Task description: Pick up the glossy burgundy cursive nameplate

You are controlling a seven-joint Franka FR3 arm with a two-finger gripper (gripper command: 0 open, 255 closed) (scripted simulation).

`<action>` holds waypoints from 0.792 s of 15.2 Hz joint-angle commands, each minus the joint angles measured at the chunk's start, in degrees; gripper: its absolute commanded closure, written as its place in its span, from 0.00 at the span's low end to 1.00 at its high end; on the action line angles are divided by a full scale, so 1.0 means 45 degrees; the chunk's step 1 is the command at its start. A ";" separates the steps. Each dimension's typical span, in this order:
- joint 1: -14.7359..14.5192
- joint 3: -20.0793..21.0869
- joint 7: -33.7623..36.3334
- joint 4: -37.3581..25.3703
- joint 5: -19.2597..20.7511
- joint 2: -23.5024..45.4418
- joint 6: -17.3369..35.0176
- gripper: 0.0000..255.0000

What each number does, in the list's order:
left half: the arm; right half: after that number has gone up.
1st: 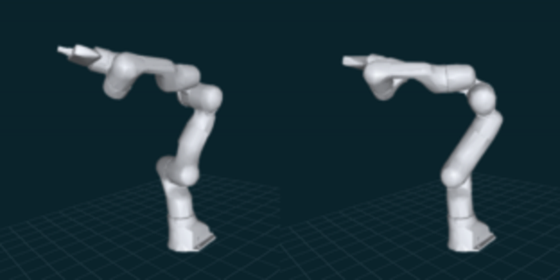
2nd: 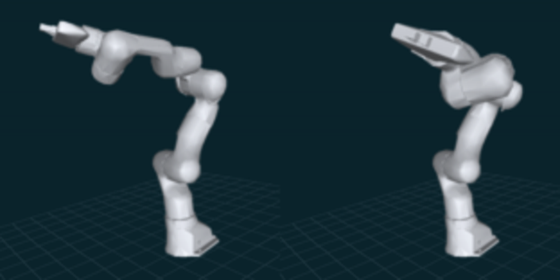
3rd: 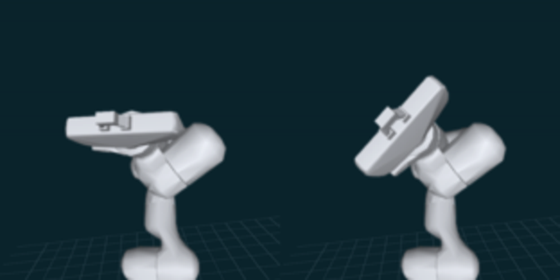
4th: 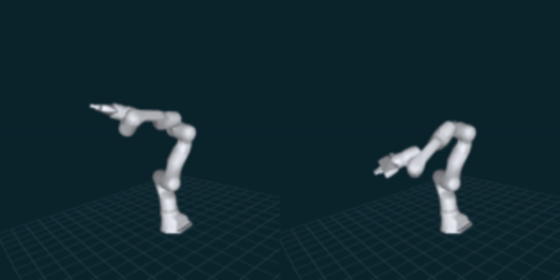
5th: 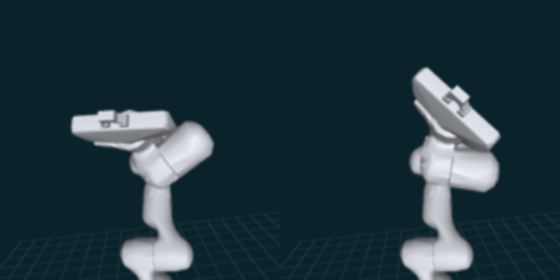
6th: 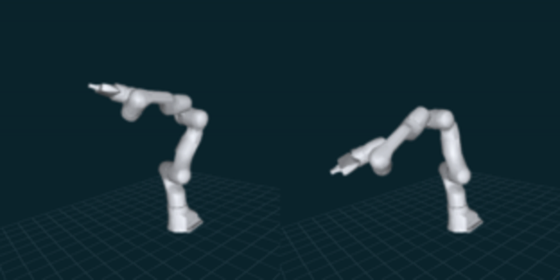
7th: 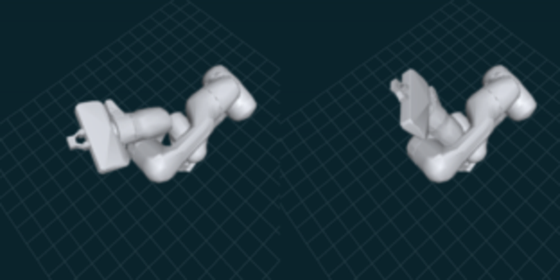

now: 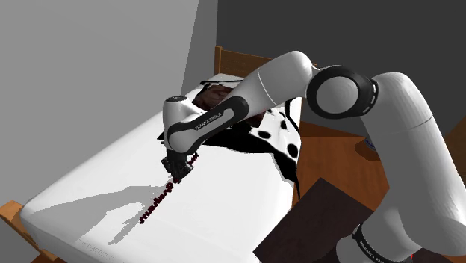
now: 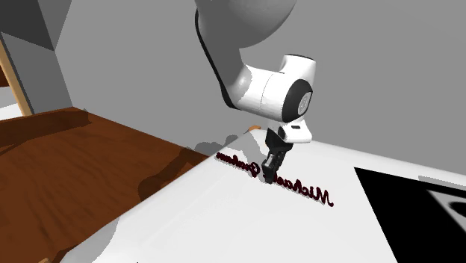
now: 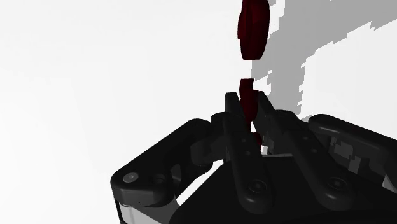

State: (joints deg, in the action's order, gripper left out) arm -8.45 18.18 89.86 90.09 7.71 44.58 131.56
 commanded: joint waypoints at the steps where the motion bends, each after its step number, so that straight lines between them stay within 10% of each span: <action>1: 0.0000 0.0000 0.0000 -0.0001 0.0000 0.0001 0.0002 1.00; 12: 0.0137 0.0194 -0.0017 0.0022 -0.0202 -0.0872 -0.0838 1.00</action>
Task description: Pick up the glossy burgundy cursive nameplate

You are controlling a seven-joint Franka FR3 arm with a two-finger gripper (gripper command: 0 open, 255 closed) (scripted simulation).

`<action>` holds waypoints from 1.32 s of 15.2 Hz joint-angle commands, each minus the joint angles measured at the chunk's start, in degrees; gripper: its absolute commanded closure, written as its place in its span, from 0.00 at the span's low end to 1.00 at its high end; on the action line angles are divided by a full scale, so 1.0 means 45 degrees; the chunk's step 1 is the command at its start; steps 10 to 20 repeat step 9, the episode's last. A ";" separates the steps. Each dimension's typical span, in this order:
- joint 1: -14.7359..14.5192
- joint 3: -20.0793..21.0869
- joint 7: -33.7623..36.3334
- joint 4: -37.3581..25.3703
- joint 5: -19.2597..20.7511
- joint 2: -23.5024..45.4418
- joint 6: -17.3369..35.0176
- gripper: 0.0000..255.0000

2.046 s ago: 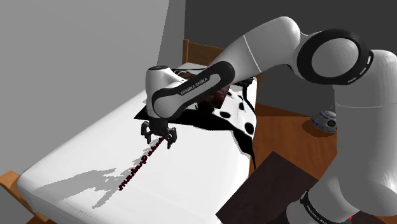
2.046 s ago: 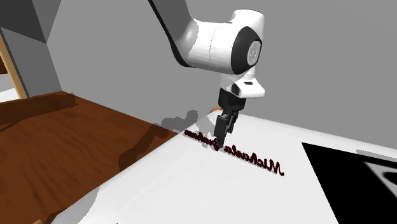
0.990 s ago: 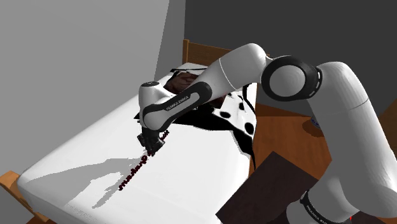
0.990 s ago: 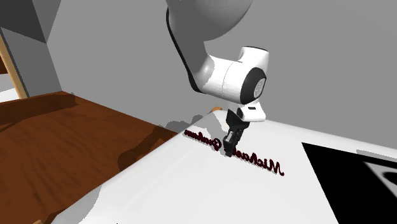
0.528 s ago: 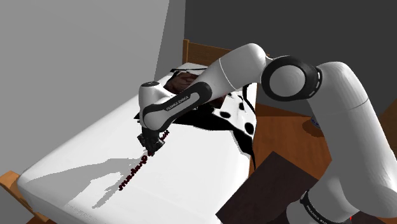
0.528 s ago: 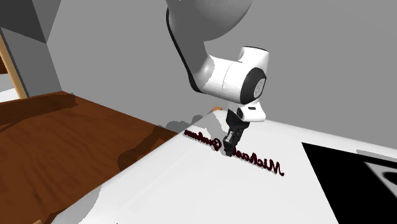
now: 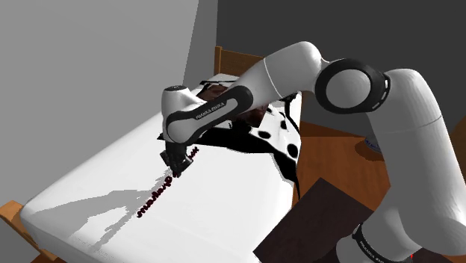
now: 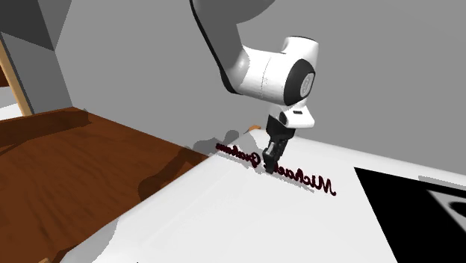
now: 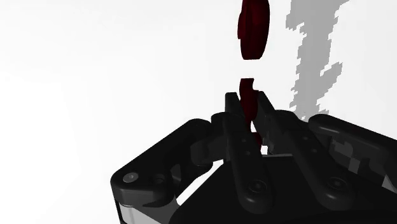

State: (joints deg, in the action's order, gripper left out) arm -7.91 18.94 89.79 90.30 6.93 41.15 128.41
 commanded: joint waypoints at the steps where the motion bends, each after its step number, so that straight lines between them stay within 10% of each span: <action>1: 0.0032 0.0049 -0.0006 -0.0034 -0.0055 -0.0215 -0.0248 1.00; 20: 0.0122 0.0182 -0.0025 -0.0161 -0.0213 -0.0817 -0.0963 1.00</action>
